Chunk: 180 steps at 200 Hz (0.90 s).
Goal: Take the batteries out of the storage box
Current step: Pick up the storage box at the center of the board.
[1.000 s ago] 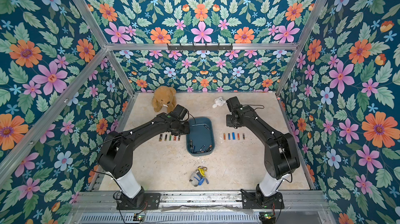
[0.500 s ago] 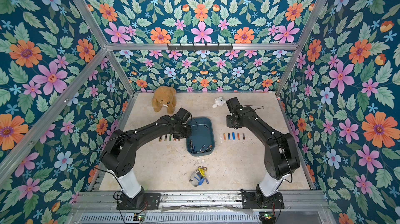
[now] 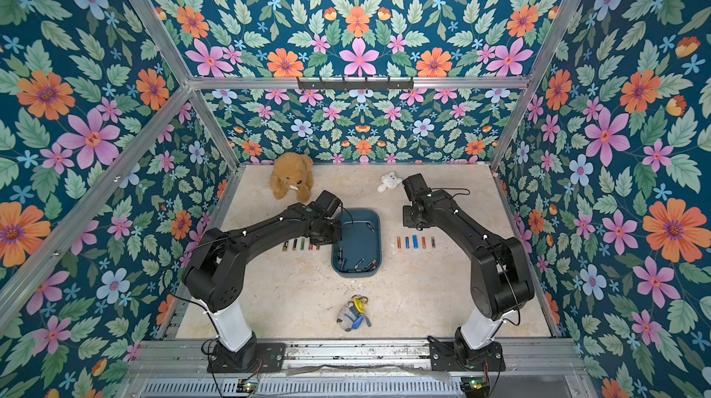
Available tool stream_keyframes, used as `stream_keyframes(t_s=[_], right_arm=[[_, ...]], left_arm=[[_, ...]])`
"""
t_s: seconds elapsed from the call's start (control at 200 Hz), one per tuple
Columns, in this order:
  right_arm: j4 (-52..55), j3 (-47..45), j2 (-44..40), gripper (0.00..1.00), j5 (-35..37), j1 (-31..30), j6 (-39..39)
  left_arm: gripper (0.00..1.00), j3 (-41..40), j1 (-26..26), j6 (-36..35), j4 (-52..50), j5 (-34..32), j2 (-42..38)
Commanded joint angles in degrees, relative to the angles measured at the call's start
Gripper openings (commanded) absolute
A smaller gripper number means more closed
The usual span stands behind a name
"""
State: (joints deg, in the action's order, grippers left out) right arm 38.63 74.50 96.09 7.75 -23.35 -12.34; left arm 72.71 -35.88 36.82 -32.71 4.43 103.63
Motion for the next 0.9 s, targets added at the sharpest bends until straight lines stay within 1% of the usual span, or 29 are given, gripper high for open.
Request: stream_keyframes(t_s=[0.0, 0.145, 0.165, 0.22, 0.37, 0.48, 0.71, 0.775, 0.84, 0.895], right_arm=[[-0.05, -0.06, -0.63, 0.30, 0.68, -0.01, -0.07], [-0.33, -0.27, -0.61, 0.30, 0.69, 0.24, -0.39], [-0.48, -0.32, -2.59, 0.30, 0.54, 0.28, -0.46], [-0.66, -0.28, -2.93, 0.30, 0.34, 0.41, -0.44], [0.60, 1.63, -2.89, 0.30, 0.69, 0.89, -0.21], [0.63, 2.39, -3.71, 0.30, 0.38, 1.76, -0.37], [0.50, 3.97, -4.14, 0.30, -0.60, 2.26, -0.65], [-0.10, 4.07, -4.25, 0.30, -1.36, 2.29, -0.75], [-0.37, 4.46, -4.00, 0.30, -1.93, 2.27, -0.35], [0.05, 5.09, -3.57, 0.30, -2.28, 2.30, 0.15]], left_arm=[[0.10, 0.96, 0.02, -0.85, -0.90, -0.22, 0.19], [0.05, 4.44, 0.03, -1.17, -4.02, 0.85, 2.05], [0.04, 5.22, 0.02, -1.30, -4.88, 1.04, 2.42], [0.03, 6.95, 0.02, -1.33, -6.98, 1.61, 3.05], [0.02, 9.36, 0.95, -0.44, -10.63, 4.94, 2.63], [0.01, 13.99, 2.32, -1.27, -15.35, 7.21, 3.29], [0.00, 28.46, 5.67, -6.46, -34.07, 12.70, 9.66], [0.00, 33.36, 6.08, -7.45, -39.23, 10.01, 11.60], [0.00, 38.34, 6.72, -8.04, -44.46, 8.82, 13.41], [0.00, 41.72, 6.72, -8.17, -46.57, 6.75, 14.41]])
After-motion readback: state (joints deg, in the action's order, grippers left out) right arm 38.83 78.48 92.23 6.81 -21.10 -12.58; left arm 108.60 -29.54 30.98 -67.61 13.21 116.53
